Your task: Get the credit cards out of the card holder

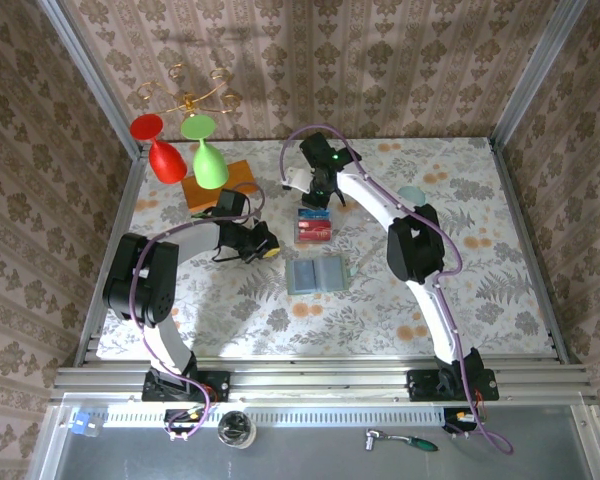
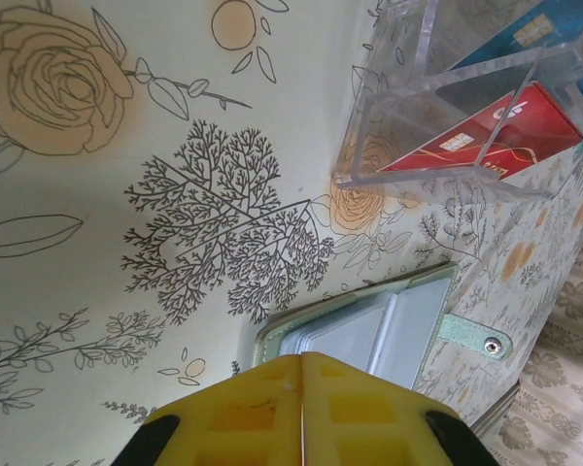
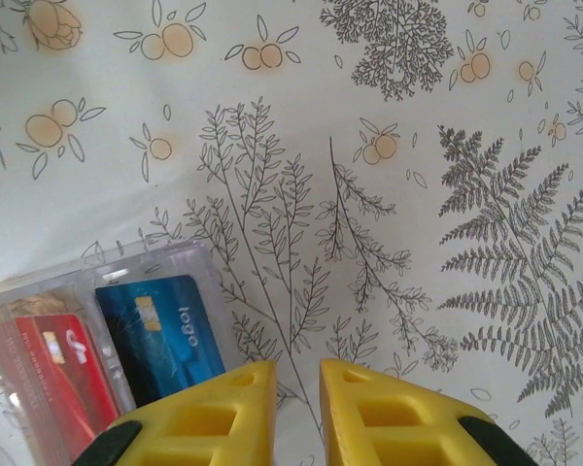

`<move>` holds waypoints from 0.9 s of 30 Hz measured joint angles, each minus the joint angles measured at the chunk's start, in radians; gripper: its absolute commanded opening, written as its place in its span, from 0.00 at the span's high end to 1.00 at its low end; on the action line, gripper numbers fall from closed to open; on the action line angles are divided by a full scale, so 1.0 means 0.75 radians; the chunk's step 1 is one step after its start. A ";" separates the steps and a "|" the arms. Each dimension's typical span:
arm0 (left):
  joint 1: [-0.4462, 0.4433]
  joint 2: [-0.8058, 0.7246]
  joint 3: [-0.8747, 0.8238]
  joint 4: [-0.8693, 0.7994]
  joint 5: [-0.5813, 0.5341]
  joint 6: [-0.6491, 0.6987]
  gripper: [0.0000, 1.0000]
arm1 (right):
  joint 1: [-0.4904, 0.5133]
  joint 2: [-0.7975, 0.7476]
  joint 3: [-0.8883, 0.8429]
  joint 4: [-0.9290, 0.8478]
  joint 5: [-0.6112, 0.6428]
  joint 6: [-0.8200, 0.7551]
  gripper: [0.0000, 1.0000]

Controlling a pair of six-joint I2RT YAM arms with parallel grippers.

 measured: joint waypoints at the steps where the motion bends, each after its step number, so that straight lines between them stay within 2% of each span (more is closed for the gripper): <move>1: 0.000 0.000 0.000 0.003 0.001 0.000 0.90 | 0.002 -0.012 -0.013 0.001 0.005 0.003 0.78; 8: -0.006 0.000 -0.001 0.024 0.001 -0.001 0.90 | 0.020 -0.128 -0.152 0.037 0.018 0.040 0.78; 17: -0.061 0.000 -0.037 0.060 0.001 -0.025 0.90 | 0.077 -0.291 -0.473 0.135 0.026 0.113 0.77; 24: -0.108 -0.007 -0.134 0.109 0.000 -0.056 0.90 | 0.147 -0.380 -0.700 0.215 0.089 0.145 0.66; 27: -0.118 -0.012 -0.159 0.124 0.001 -0.065 0.90 | 0.170 -0.397 -0.764 0.255 0.143 0.148 0.56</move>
